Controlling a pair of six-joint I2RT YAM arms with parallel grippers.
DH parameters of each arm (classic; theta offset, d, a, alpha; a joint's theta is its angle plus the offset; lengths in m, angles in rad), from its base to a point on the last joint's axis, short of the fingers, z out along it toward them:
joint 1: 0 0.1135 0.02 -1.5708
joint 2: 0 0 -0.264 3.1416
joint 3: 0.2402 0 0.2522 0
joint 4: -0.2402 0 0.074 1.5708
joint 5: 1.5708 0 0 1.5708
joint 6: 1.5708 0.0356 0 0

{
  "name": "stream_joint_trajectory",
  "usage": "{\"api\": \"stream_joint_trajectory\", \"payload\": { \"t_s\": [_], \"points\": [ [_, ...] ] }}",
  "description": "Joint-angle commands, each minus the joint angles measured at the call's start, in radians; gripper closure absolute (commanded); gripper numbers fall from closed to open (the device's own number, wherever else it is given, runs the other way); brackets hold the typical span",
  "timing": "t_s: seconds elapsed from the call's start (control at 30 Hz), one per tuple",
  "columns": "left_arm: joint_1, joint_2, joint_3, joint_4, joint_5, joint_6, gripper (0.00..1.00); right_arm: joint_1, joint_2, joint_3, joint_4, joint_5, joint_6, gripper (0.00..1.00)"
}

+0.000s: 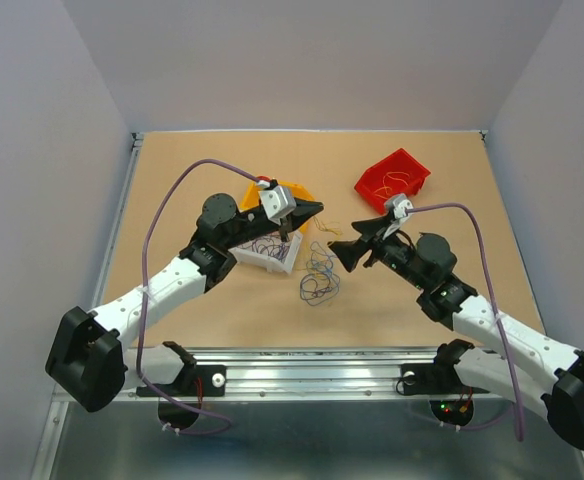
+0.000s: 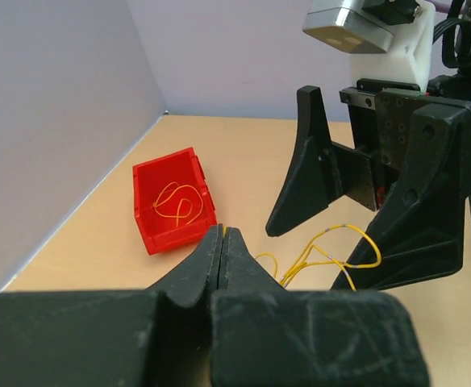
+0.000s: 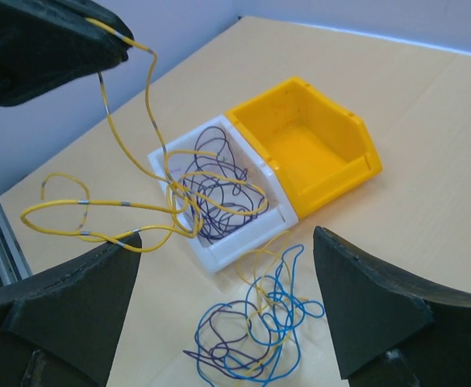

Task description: Untangle the cables

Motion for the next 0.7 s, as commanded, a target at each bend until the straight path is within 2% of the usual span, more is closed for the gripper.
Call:
{"api": "stream_joint_trajectory", "payload": {
  "t_s": [0.0,0.23,0.33,0.5,0.63,0.67],
  "points": [
    [-0.007,-0.020,0.019,0.081,0.040,-0.012,1.00,0.009,0.006,-0.006,0.171,-0.008,0.023,0.08],
    [-0.018,0.011,0.042,0.051,0.136,-0.020,1.00,0.010,0.034,-0.019,0.228,-0.039,0.012,0.12],
    [-0.018,0.028,0.059,0.029,0.176,-0.026,1.00,0.009,0.041,-0.016,0.239,-0.080,0.006,0.20],
    [-0.020,0.040,0.079,0.014,0.221,-0.044,1.00,0.009,0.052,-0.013,0.246,-0.144,-0.005,0.49],
    [-0.020,0.041,0.082,0.014,0.230,-0.052,1.00,0.009,0.066,-0.002,0.246,-0.187,-0.007,0.51],
    [-0.020,0.044,0.083,0.012,0.233,-0.058,1.00,0.010,0.071,0.000,0.248,-0.197,-0.007,0.56]
  ]
}}
